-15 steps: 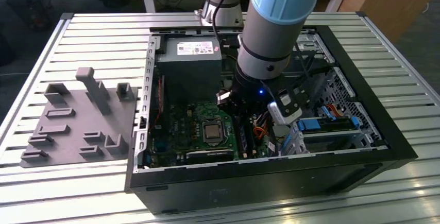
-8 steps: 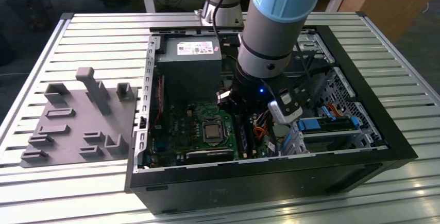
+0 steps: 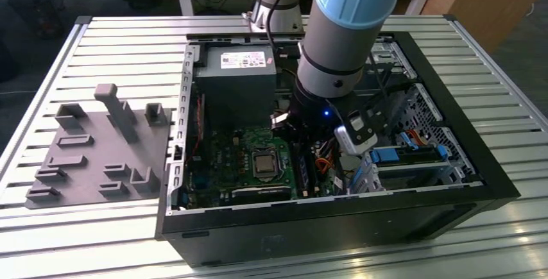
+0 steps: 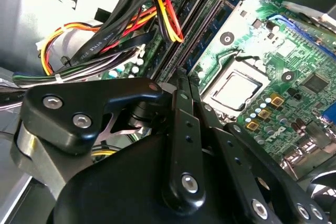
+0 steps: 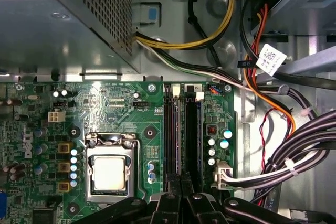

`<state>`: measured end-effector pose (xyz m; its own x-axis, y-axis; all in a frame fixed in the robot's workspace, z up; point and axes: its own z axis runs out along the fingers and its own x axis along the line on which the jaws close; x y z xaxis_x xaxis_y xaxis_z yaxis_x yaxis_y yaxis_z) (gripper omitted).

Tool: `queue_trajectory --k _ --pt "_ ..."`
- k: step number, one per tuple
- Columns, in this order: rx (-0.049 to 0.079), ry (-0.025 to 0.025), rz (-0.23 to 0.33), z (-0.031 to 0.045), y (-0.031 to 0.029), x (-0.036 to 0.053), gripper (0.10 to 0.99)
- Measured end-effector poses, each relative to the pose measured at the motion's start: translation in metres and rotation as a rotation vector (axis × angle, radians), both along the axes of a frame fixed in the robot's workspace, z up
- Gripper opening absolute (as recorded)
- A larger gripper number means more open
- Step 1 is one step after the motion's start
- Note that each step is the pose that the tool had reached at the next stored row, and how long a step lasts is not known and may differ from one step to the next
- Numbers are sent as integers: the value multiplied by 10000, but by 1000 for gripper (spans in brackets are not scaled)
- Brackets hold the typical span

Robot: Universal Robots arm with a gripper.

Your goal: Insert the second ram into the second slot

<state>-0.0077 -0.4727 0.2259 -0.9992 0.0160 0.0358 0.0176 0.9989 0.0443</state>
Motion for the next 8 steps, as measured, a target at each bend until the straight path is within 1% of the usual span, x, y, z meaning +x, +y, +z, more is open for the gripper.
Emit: queue_trajectory --k 8 --pt "-1 0 0 -44 0 0 118"
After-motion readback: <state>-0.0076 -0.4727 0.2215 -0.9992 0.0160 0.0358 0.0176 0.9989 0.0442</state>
